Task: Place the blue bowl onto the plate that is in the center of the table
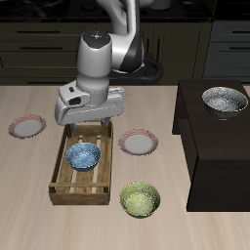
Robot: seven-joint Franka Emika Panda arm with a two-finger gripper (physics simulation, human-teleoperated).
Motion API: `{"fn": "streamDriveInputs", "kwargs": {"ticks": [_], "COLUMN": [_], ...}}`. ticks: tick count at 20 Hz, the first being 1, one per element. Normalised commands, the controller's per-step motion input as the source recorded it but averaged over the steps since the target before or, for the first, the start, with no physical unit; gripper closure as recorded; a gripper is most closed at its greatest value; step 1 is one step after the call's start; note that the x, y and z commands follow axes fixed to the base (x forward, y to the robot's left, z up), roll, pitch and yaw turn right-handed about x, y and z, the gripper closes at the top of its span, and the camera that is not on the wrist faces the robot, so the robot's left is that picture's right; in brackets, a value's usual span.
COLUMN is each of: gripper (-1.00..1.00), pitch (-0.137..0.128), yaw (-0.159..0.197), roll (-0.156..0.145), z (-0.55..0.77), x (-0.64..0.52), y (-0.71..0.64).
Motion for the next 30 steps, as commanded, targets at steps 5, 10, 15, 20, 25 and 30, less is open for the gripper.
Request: {"fn": "streamDriveInputs", "kwargs": {"ticks": [5,10,15,20,25,30], "gripper": [-1.0,-1.0,-1.0,-1.0,-1.0,-1.0], "pitch": [0.011,0.017,-0.011,-0.027,-0.052,-0.045], "yaw": [0.02,0.025,-0.045,-0.011,-0.024,-0.029], "roll": [-0.007,0.013,-0.006,-0.014,0.05,0.038], "z": [-0.18,-0.24,-0.11,-0.05,-0.06,-0.06], "x": [0.03,-0.02,-0.05,-0.09,-0.07,0.05], "y": [-0.01,0.08,-0.14,-0.23,0.0,0.06]}}
